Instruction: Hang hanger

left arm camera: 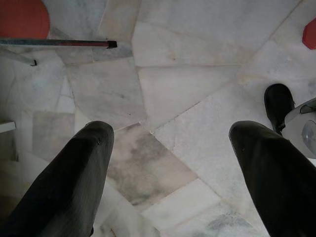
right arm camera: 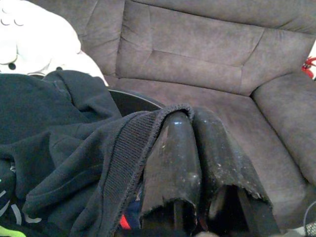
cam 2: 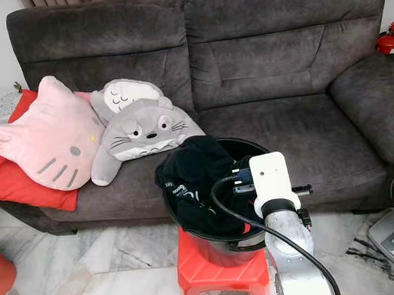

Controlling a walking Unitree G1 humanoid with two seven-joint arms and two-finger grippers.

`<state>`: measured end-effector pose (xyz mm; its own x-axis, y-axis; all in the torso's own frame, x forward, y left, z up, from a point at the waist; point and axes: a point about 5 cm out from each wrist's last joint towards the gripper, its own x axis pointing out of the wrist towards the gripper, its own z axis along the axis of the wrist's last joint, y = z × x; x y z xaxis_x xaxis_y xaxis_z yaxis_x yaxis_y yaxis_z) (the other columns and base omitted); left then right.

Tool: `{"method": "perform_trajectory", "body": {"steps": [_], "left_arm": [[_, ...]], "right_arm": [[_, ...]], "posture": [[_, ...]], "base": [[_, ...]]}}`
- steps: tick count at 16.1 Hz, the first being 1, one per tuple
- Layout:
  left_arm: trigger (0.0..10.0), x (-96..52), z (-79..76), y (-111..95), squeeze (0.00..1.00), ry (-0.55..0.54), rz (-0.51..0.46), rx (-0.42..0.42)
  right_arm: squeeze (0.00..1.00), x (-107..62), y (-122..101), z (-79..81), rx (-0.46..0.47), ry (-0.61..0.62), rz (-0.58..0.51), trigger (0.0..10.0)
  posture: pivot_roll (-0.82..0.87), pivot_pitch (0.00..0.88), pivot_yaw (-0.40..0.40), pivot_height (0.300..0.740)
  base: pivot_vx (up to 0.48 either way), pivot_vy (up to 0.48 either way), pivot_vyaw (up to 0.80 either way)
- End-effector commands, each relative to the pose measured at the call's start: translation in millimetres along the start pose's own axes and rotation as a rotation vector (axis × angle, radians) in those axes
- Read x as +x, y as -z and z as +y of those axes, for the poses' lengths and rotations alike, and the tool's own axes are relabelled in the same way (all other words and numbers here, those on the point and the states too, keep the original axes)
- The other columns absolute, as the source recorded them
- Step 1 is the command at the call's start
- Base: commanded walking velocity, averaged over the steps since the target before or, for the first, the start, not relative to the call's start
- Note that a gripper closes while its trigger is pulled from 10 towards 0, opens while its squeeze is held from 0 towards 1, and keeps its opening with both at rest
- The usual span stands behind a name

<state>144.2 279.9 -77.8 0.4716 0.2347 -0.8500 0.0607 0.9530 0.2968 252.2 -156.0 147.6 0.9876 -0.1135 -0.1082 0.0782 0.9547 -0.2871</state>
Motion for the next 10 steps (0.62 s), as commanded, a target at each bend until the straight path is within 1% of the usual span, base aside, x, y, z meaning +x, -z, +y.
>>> {"method": "perform_trajectory", "body": {"steps": [1, 9, 10], "left_arm": [[10.0, -0.8, 4.8, 2.5, 0.0, -0.01, 0.006, 0.003], [10.0, -0.9, 5.3, 3.2, 0.0, -0.009, 0.008, -0.001], [10.0, -1.0, 5.0, 3.4, 0.0, -0.009, 0.008, -0.001]], "right_arm": [[0.0, 2.3, -2.7, 1.5, 0.015, -0.004, -0.01, 10.0], [0.0, 2.9, -1.8, 3.2, 0.016, -0.011, -0.01, 10.0], [0.0, 2.9, -1.4, 3.7, 0.016, -0.013, -0.008, 10.0]], "posture": [[-0.21, 0.0, 0.102, 0.732], [-0.21, 0.0, 0.1, 0.732], [-0.21, 0.0, 0.099, 0.732]], "base": [[0.0, 0.0, 0.0], [0.0, 0.0, 0.0], [-0.24, 0.0, 0.0]]}}
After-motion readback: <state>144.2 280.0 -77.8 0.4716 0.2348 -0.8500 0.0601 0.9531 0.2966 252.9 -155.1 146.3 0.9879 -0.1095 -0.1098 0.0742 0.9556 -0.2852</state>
